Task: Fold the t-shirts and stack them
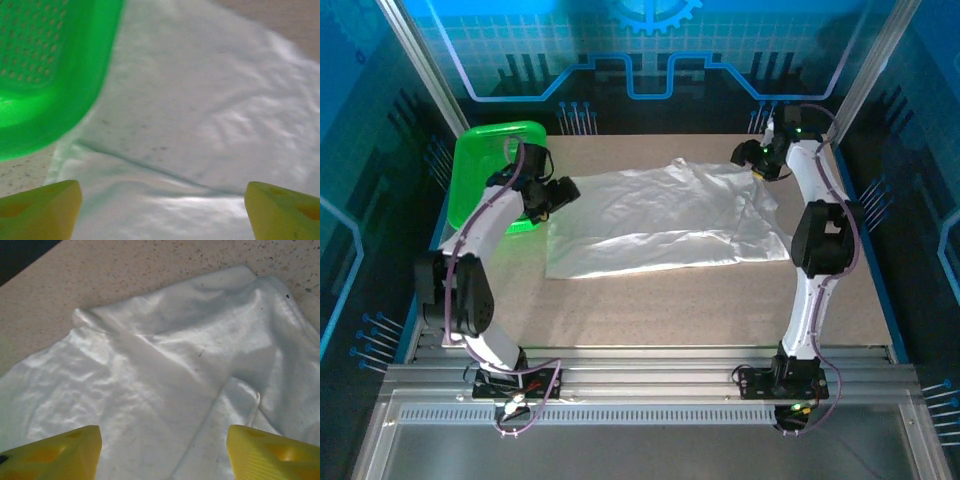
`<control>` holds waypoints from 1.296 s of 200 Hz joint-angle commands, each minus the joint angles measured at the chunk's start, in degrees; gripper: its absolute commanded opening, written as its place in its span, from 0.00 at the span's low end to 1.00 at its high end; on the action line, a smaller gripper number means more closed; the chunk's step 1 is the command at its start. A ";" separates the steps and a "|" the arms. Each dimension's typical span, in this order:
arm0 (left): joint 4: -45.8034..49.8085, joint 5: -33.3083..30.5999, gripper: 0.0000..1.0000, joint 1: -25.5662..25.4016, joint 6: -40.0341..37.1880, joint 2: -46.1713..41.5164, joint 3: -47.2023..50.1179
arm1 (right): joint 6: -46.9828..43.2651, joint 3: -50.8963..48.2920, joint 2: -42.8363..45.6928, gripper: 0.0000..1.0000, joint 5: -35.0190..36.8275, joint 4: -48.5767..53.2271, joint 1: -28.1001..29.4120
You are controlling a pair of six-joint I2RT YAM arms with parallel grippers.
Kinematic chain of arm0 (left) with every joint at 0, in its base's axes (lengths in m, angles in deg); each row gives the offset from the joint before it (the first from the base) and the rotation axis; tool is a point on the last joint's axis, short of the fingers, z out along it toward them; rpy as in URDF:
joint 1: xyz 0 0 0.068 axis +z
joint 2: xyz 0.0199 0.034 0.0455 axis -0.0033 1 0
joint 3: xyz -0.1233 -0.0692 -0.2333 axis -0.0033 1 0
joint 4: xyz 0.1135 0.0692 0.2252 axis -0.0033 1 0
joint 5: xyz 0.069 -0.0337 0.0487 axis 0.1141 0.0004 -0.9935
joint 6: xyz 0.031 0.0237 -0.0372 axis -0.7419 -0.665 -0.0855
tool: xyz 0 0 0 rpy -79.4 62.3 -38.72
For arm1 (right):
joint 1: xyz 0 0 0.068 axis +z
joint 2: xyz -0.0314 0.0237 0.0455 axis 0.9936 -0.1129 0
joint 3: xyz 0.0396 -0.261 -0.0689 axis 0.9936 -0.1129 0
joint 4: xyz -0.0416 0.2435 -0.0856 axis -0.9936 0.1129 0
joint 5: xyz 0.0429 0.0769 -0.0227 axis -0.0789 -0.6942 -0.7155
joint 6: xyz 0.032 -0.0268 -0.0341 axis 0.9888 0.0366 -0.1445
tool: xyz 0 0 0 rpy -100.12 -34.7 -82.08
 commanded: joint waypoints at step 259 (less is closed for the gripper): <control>-9.73 8.86 0.95 -13.49 6.17 -22.20 31.43 | 10.61 -16.12 -0.09 0.20 -10.17 -14.97 7.84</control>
